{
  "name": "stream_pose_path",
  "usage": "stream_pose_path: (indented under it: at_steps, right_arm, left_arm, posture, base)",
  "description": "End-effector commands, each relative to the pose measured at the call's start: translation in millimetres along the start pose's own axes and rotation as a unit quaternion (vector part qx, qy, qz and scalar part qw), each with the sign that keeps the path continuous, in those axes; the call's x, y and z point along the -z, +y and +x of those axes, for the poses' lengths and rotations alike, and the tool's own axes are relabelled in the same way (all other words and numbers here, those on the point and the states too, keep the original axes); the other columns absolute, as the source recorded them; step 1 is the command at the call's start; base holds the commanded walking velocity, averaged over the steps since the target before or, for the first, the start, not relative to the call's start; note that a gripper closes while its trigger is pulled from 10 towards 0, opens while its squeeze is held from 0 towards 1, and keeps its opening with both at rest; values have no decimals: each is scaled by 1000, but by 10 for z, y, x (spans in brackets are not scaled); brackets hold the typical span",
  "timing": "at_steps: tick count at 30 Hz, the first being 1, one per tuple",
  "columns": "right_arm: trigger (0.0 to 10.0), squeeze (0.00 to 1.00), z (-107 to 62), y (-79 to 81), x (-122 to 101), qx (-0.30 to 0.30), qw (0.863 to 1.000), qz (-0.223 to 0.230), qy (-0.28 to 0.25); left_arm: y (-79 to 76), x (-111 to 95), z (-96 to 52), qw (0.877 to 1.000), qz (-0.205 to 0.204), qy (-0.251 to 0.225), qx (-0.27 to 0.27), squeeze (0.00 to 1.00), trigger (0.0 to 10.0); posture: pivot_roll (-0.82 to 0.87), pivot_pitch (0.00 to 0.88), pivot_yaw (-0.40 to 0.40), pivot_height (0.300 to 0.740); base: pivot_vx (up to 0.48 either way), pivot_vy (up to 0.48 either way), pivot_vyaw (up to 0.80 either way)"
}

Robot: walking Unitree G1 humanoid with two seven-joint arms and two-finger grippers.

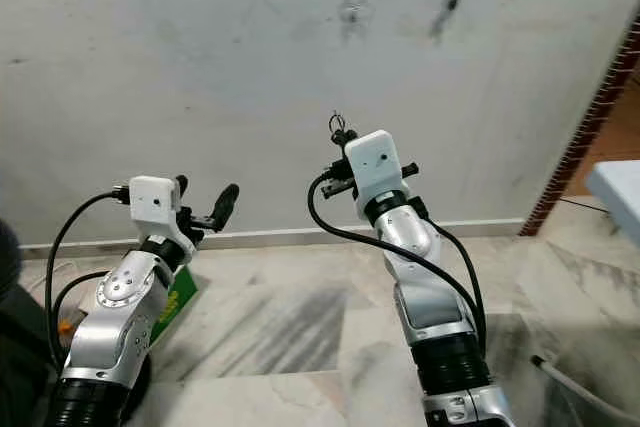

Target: Hang keys on a hook

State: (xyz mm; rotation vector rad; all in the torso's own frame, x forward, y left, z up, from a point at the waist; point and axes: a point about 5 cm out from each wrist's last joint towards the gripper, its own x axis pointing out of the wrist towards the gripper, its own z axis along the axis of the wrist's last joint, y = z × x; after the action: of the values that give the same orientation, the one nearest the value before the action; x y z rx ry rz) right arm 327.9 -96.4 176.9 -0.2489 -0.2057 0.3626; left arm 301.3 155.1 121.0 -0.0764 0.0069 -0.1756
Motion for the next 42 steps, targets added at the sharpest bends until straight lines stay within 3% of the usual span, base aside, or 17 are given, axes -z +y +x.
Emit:
stream_pose_path:
  at_steps: [1,4,6,9,14,22,30,42]
  right_arm:
    - [10000,0,24,-8,-74,-2,1000,-4,-14]
    - [10000,0,24,-3,-75,-2,1000,-3,-14]
    - [10000,0,25,-2,-76,-3,1000,-2,-14]
    - [10000,0,25,2,-76,-4,1000,-3,-14]
    - [10000,0,15,-17,-75,-2,1000,-4,-16]
    - [10000,0,-202,-157,135,16,1000,11,18]
    - [10000,0,-256,-190,169,19,999,12,29]
    - [10000,0,-280,-280,216,14,999,-19,41]
  left_arm:
    - [37,-62,15,1000,-12,-12,-7,0,10000]
    - [111,-66,20,999,0,-5,-39,0,10000]
    - [109,-72,24,999,-20,-8,-31,0,10000]
    - [98,-90,31,999,2,-14,-32,0,10000]
    - [41,-85,23,1000,-8,-16,-20,0,10000]
    - [0,-74,-69,999,-28,-21,-3,0,10000]
    - [23,-55,-115,999,-35,-20,-4,0,10000]
    - [-31,-54,-106,999,-43,-24,13,0,10000]
  posture:
    - [14,0,71,740]
    - [14,0,71,740]
    - [16,0,69,740]
    - [17,0,66,740]
    - [19,0,59,740]
    - [20,0,51,740]
    - [17,0,51,740]
    - [8,0,46,740]
  base:
    - [0,398,0]
    - [0,0,0]
    - [0,0,0]
    - [0,0,0]
    - [0,0,0]
    - [0,0,0]
    - [0,0,0]
    - [217,41,0]
